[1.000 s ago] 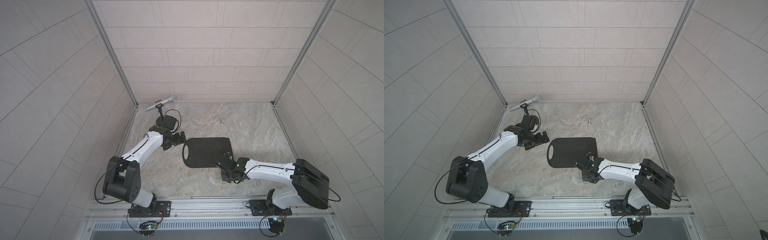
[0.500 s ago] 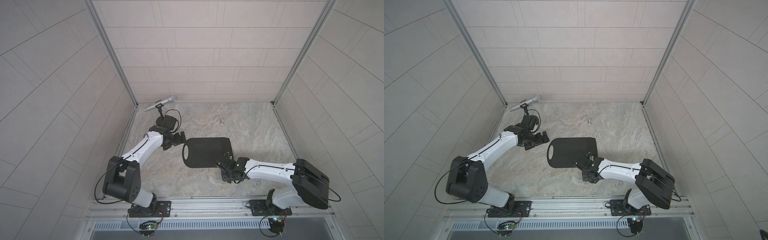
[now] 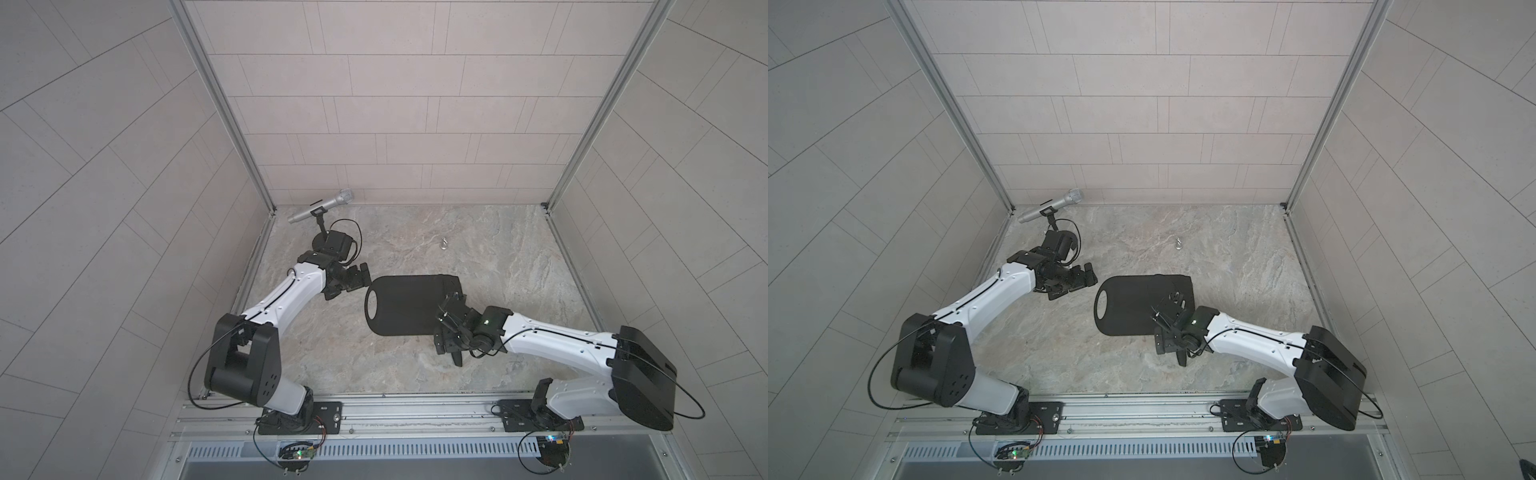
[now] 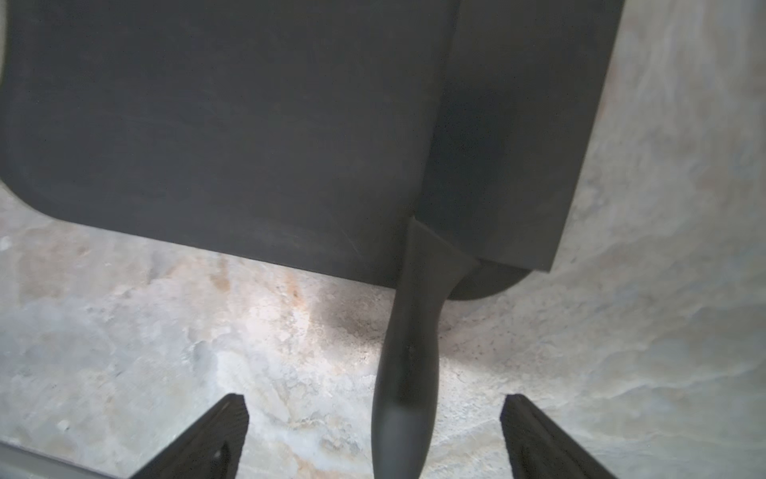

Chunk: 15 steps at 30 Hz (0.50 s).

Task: Align the knife with the edge of the cutting board
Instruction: Adjust the knife at the edge of the cutting board, then reset both arms

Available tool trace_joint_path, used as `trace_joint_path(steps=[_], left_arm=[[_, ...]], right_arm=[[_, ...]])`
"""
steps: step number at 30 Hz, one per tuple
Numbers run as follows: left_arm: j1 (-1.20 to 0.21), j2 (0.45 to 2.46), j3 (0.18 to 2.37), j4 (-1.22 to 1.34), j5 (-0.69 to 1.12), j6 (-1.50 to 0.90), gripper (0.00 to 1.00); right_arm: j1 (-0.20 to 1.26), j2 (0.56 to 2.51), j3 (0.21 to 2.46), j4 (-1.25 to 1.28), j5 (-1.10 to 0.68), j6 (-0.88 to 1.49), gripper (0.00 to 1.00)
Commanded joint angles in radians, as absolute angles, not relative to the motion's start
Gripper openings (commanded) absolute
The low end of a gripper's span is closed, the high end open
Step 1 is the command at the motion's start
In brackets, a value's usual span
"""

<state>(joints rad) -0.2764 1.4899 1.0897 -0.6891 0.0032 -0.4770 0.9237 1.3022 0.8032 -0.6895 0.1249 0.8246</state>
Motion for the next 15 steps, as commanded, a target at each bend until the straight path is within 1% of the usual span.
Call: trace_joint_path(steps=[1, 3, 7, 15], left_arm=[[-0.282, 1.45, 1.112, -0.709, -0.03, -0.452, 1.0], [-0.278, 1.443, 1.115, -0.71, -0.057, -0.443, 1.0], [-0.266, 1.427, 1.121, -0.706, -0.095, -0.43, 1.0], [-0.207, 1.365, 1.126, -0.668, -0.167, -0.432, 1.0]], right_arm=[[0.878, 1.204, 0.836, -0.704, 0.115, 0.749, 1.0], [0.827, 1.157, 0.842, -0.696, 0.107, 0.727, 1.0], [0.681, 1.107, 0.869, -0.692, 0.029, 0.667, 1.0], [0.42, 1.12, 0.906, -0.638, -0.024, 0.598, 1.0]])
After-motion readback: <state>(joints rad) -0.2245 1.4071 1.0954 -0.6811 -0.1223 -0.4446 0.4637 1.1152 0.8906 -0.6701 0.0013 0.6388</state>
